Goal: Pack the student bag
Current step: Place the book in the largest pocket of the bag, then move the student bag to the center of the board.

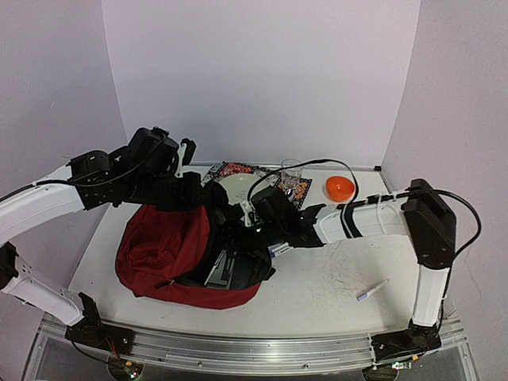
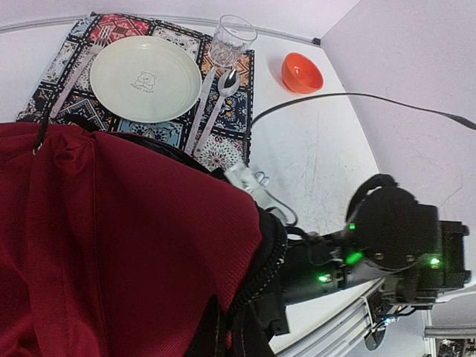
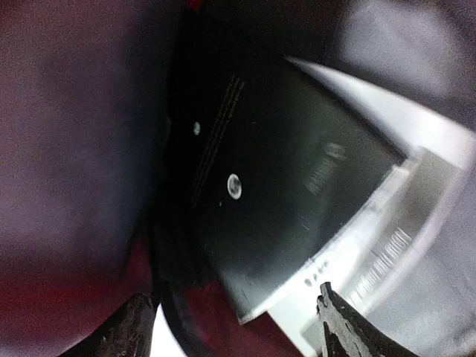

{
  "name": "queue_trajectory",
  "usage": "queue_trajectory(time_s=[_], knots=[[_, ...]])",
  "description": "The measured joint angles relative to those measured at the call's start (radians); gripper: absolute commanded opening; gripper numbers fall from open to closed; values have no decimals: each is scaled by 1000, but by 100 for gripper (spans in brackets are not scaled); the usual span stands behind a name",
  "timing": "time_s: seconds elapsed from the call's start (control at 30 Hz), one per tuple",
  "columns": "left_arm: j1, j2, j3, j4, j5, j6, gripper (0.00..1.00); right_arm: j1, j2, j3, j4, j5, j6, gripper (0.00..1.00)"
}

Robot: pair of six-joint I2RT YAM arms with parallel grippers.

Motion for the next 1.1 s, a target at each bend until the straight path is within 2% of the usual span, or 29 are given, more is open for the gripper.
queue_trajectory(time_s=[0.23,0.4,0.57,0.73,0.87,1.0,1.1], knots=[[0,20,0,17,1,0,0,12,-209,-75,-106,121,-82,78],[0,70,0,51,21,2,0,80,-292,-133,-179,256,-136,78],[0,162,1,94,75,17,5,160,-372,-218,-226,395,-170,78],[0,248,1,143,140,25,20,232,-435,-251,-280,535,-193,78],[9,278,1,168,171,43,38,286,-443,-243,-311,611,-207,79],[70,266,-13,181,184,64,58,313,-442,-241,-331,638,-204,79],[128,219,-62,168,180,71,65,314,-440,-231,-338,647,-204,79]])
